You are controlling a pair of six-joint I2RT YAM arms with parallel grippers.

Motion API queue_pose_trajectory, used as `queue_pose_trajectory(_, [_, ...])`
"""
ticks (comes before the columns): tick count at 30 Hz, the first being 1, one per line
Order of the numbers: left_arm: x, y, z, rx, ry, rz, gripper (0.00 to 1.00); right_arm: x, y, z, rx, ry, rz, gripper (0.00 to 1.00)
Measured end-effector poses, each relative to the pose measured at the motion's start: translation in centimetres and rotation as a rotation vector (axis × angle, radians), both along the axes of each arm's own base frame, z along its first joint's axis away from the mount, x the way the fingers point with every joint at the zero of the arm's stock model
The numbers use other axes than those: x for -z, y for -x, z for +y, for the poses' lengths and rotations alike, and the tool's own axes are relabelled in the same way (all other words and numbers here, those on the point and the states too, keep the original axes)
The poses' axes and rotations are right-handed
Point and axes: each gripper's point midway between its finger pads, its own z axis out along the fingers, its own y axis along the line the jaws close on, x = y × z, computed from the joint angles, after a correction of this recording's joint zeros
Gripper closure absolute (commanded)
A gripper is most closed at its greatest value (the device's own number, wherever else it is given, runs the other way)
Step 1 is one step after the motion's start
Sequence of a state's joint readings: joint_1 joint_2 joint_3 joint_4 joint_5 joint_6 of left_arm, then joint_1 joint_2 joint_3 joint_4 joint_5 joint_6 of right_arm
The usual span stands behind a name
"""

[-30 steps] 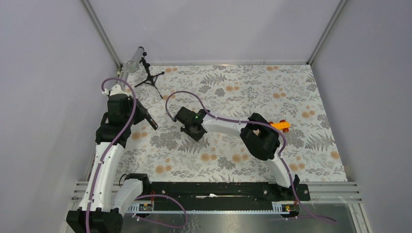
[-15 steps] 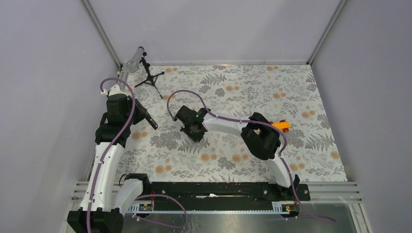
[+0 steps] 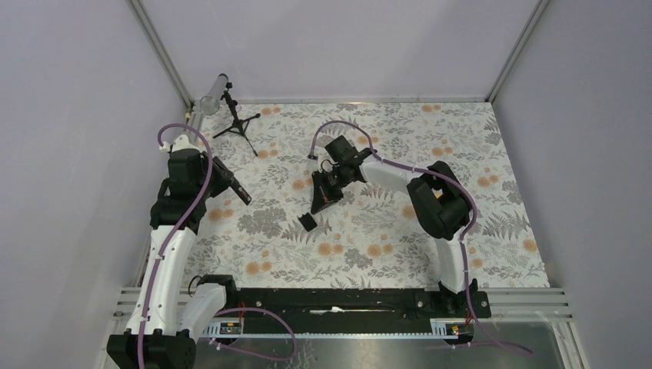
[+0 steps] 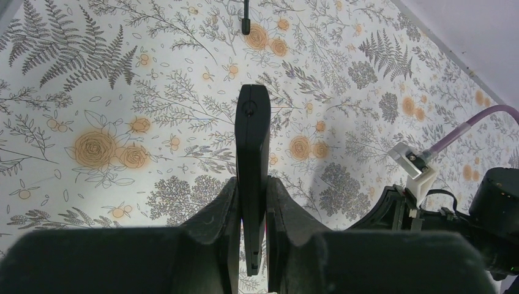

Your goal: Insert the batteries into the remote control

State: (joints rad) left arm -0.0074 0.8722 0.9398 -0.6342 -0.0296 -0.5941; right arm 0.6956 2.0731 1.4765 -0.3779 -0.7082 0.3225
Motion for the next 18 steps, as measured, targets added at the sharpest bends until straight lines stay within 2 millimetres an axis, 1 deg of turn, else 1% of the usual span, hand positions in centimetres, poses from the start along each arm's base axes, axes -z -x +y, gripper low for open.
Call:
queue_pose_trajectory(2, [0.0,0.0,0.0,-0.002,0.005,0.000,1.00,0.0,0.3,0.2,-0.011,-0.001,-0.004,0.93])
queue_pose_trajectory(5, [0.0,0.0,-0.1,-0.002,0.010,-0.001,1.00,-0.1,0.6,0.2,-0.041,0.017,-0.072,0.85])
queue_pose_trajectory(7, [0.0,0.0,-0.1,-0.003,0.010,-0.001,1.00,-0.5,1.0,0.0,-0.071,0.040,-0.158,0.76])
queue_pose_trajectory(9, [0.0,0.0,-0.1,-0.004,0.009,-0.001,1.00,-1.0,1.7,-0.1,-0.116,0.061,-0.254,0.69])
queue_pose_trajectory(12, [0.0,0.0,0.0,-0.007,0.008,0.000,1.00,-1.0,3.3,0.4,-0.227,0.101,-0.414,0.65])
queue_pose_trajectory(16, [0.2,-0.2,0.8,-0.035,0.010,0.009,1.00,0.6,5.9,1.5,-0.406,0.159,-0.571,0.65])
queue_pose_trajectory(18, [0.4,-0.2,1.2,-0.049,0.010,0.016,1.00,1.3,6.5,1.6,-0.461,0.183,-0.616,0.65])
